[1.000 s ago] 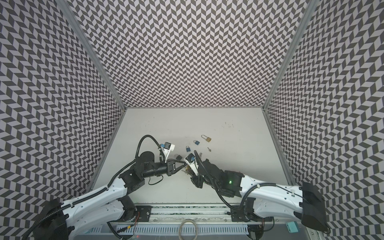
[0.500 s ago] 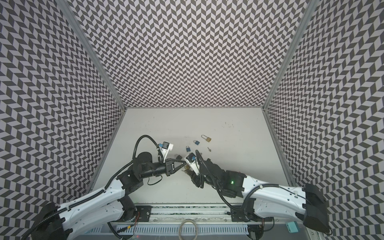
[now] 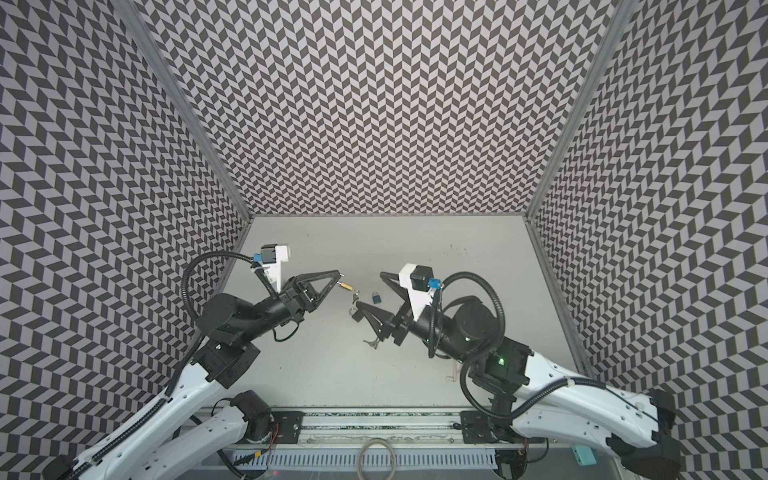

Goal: Lock with the key

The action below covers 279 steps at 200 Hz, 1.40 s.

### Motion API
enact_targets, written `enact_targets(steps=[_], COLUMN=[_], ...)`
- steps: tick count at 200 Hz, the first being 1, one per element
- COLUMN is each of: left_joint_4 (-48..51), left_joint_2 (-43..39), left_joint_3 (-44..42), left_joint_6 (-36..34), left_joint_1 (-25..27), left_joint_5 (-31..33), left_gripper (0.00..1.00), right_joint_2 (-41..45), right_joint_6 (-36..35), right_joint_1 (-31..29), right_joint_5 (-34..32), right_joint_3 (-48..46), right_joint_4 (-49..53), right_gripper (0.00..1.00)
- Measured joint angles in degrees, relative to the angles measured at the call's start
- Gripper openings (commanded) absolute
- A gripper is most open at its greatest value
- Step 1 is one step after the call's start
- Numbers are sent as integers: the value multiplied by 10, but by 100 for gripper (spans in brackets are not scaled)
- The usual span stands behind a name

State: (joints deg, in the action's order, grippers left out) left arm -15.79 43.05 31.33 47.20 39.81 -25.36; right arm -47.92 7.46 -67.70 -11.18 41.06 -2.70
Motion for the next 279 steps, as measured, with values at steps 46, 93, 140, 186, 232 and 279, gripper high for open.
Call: enact_targets(steps=[46,93,140,186,232,279], left_joint_4=[-72,-114,-139,-152,-167,-175], left_joint_2=[1,42,58,58,58,58], left_joint_3=[82,153,163,163,163,162], left_joint_6=[19,45,70,84,97,106], left_joint_1=[-48,-62,-62,-62,-62,-62], left_joint_5=[-30,-62,-81,-86,-90,-91], left_gripper=[0,0,0,0,0,0], right_joint_2=[-23,-71,-126,-139,-141,-148], right_joint_6=[-5,-80,-162,-173,-166,-162], right_joint_1=[34,67,73,87,94,94], right_joint_5=[71,169,212,237,258,267], right_joint_3=[92,142,190,192,192,192], right_joint_4=[-73,-109,-107,-110,-117,-128], right_gripper=[79,81,71,48,28,28])
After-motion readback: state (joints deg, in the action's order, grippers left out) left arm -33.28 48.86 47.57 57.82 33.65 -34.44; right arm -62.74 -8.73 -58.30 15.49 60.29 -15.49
